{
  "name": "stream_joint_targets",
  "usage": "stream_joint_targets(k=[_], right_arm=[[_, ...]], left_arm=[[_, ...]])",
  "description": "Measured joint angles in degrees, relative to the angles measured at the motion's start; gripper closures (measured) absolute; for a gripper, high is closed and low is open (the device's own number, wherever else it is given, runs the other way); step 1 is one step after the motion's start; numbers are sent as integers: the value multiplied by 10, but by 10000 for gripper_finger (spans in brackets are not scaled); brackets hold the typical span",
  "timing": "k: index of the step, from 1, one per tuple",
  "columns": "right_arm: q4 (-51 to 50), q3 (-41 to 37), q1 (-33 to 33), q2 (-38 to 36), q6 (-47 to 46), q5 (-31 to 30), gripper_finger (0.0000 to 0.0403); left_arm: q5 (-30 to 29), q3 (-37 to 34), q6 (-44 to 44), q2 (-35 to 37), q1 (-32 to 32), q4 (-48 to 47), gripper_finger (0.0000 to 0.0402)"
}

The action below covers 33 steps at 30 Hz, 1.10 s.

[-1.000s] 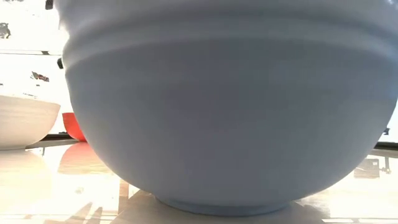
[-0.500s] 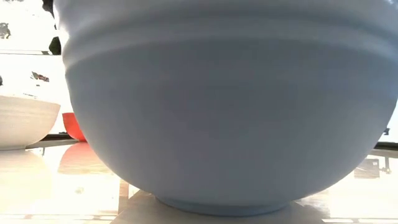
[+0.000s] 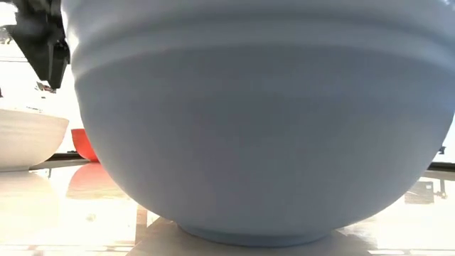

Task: Place and stack bowls onto a shelf
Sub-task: Put the large white bowl on the shelf

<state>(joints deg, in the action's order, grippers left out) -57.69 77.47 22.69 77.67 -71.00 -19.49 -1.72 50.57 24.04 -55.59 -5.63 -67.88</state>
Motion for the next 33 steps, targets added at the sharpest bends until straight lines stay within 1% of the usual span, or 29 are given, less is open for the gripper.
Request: stream_joint_targets(k=[2, 3, 7, 9, 11, 14, 17, 19, 21, 27, 28, 30, 33], right_arm=[[8, 0, 12, 27, -12, 3, 121], [13, 0, 15, 41, -15, 8, 121], [62, 0, 0, 92, -25, 38, 121], [87, 0, -9, 108, -28, 54, 121], [105, 0, -16, 118, -31, 66, 121], [121, 0, -18, 124, -32, 72, 121], [120, 0, -17, 120, -28, 73, 121], [120, 0, -19, 117, -23, 72, 121], [104, 0, -22, 109, -19, 72, 121], [75, 1, -26, 90, -8, 47, 121], [66, 1, -26, 86, -7, 42, 121], [51, 0, -27, 82, -5, 41, 121], [54, 1, -35, 76, 3, 40, 121]], left_arm=[[-32, -9, -1, 1, 20, -27, 253], [-29, -19, -1, 2, 34, -33, 253], [25, -86, -26, 2, 82, -12, 253], [28, -126, -32, 1, 99, 7, 253], [35, -152, -17, 1, 116, 21, 253], [45, -162, 8, 1, 127, 36, 253], [19, -158, 27, 1, 132, 39, 257], [19, -159, 33, 1, 134, 52, 268], [20, -159, 31, 1, 133, 51, 289], [20, -160, 27, 1, 133, 51, 383], [21, -160, 32, 1, 133, 54, 392], [26, -159, 38, 2, 133, 64, 395], [41, -150, 55, 3, 132, 56, 400]])
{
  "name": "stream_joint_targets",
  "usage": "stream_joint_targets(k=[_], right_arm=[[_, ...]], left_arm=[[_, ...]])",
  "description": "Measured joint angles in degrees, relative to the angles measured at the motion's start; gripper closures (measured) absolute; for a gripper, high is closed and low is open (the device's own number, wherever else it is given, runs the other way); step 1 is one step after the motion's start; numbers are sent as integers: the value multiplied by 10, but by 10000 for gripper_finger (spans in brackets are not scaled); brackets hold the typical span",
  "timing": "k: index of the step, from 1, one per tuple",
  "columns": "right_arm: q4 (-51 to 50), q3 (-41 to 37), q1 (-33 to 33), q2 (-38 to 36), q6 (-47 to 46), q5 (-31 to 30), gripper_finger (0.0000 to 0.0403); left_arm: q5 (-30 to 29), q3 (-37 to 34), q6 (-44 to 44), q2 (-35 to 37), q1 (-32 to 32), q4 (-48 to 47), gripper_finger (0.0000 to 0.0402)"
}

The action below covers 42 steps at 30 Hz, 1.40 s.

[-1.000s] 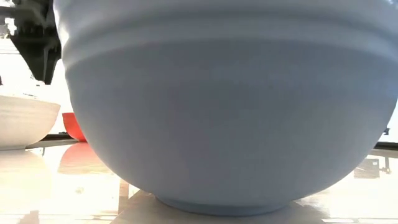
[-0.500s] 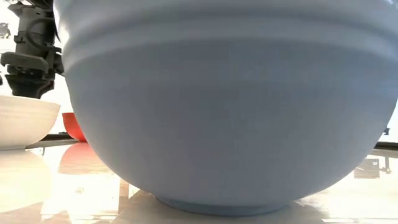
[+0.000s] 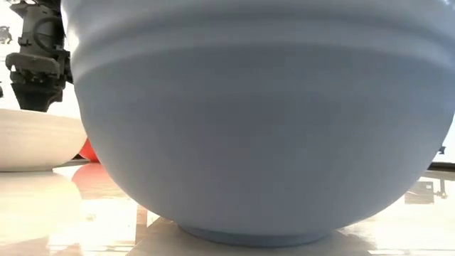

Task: Place and stack bowls onto a shelf
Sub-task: Put the large white bowl on the shelf

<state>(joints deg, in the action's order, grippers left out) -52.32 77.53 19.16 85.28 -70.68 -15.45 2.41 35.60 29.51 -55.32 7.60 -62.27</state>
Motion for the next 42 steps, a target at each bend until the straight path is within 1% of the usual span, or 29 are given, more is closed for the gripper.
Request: stream_joint_targets(k=[5, 10, 14, 22, 34, 36, 38, 42], right_arm=[[-4, 0, -34, -14, 37, -1, 121], [-9, 0, -60, -32, 69, 0, 121], [-29, 0, -67, -45, 91, 0, 121], [-93, 0, -83, -52, 113, 5, 121], [-85, 0, -75, -35, 127, 21, 121], [-76, 0, -75, -35, 124, 21, 121], [-45, 0, -76, -35, 122, 21, 121], [88, 0, -72, -35, 137, 27, 121]], left_arm=[[5, 42, 35, 28, -33, -16, 401], [-27, 99, 71, 69, -65, -16, 401], [-50, 130, 86, 87, -70, -16, 401], [-52, 127, 102, 84, -70, -19, 401], [-63, 127, 118, 55, -77, -17, 401], [-70, 126, 122, 55, -85, -3, 401], [-72, 126, 133, 56, -94, 27, 401], [-84, 126, 151, 55, -118, 101, 402]])
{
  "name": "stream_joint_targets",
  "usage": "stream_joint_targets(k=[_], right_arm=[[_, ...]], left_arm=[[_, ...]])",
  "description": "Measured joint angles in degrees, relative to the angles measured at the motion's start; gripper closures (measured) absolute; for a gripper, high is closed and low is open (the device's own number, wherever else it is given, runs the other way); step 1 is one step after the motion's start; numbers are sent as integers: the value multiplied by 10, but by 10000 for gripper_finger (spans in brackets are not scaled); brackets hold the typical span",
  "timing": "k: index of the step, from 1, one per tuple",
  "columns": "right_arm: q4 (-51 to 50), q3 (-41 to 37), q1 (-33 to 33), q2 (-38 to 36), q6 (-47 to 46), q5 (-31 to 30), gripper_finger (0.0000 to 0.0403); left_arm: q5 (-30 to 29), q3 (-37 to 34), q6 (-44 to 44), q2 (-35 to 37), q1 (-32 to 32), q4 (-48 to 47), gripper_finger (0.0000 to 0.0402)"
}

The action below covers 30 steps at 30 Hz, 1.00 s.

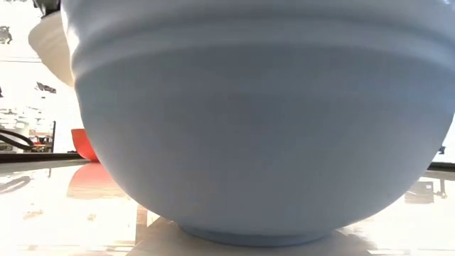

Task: Place and stack bowls onto a shelf
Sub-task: Put the large white bowl on the shelf

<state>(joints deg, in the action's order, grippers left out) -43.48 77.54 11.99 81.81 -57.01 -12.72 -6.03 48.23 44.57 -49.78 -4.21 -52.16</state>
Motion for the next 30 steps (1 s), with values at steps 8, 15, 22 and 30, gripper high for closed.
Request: stream_joint_targets(k=[8, 15, 22, 30], right_arm=[[199, 24, -2, 29, 69, -6, 126], [172, 71, -4, 38, 106, -13, 142], [132, 104, -9, 31, 120, -39, 163], [36, 111, 0, 32, 78, -51, 174]], left_arm=[[-69, 6, 39, -28, -38, 39, 401], [-141, 93, -17, -51, -54, 11, 401], [-180, 180, -132, -92, 81, 5, 401], [-113, 279, -232, -188, 273, 6, 401]])
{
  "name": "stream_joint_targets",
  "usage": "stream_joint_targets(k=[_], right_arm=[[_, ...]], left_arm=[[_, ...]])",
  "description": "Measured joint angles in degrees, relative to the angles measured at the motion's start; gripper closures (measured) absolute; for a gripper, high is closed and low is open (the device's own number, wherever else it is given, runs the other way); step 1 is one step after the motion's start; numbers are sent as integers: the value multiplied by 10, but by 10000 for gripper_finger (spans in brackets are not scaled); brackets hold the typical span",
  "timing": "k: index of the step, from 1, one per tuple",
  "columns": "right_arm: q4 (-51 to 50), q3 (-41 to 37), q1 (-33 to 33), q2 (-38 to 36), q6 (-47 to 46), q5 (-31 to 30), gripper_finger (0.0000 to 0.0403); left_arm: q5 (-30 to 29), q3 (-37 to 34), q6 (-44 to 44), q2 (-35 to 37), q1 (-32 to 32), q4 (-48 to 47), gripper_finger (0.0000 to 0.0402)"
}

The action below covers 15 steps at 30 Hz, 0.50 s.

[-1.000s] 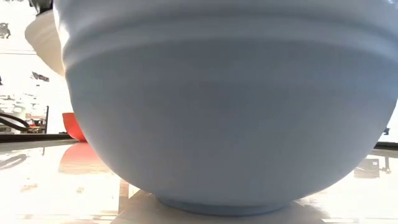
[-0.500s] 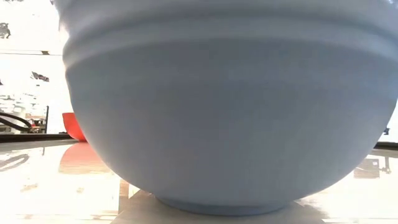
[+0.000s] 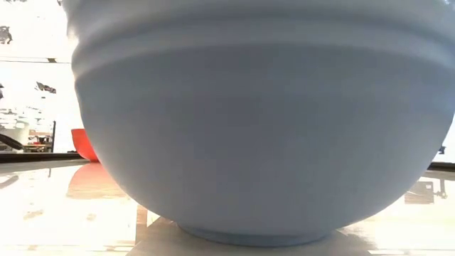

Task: Place and stack bowls onto a shelf
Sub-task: Put the large white bowl on the shelf

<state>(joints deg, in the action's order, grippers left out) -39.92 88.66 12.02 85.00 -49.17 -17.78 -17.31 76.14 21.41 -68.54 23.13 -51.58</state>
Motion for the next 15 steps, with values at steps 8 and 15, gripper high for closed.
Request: stream_joint_targets(k=[8, 15], right_arm=[[-98, 0, 19, 0, -48, -22, 175], [-147, 0, 19, 0, -48, -25, 175]], left_arm=[[107, 79, -24, -114, 116, -1, 398], [143, 146, -49, -190, 153, -15, 380]])
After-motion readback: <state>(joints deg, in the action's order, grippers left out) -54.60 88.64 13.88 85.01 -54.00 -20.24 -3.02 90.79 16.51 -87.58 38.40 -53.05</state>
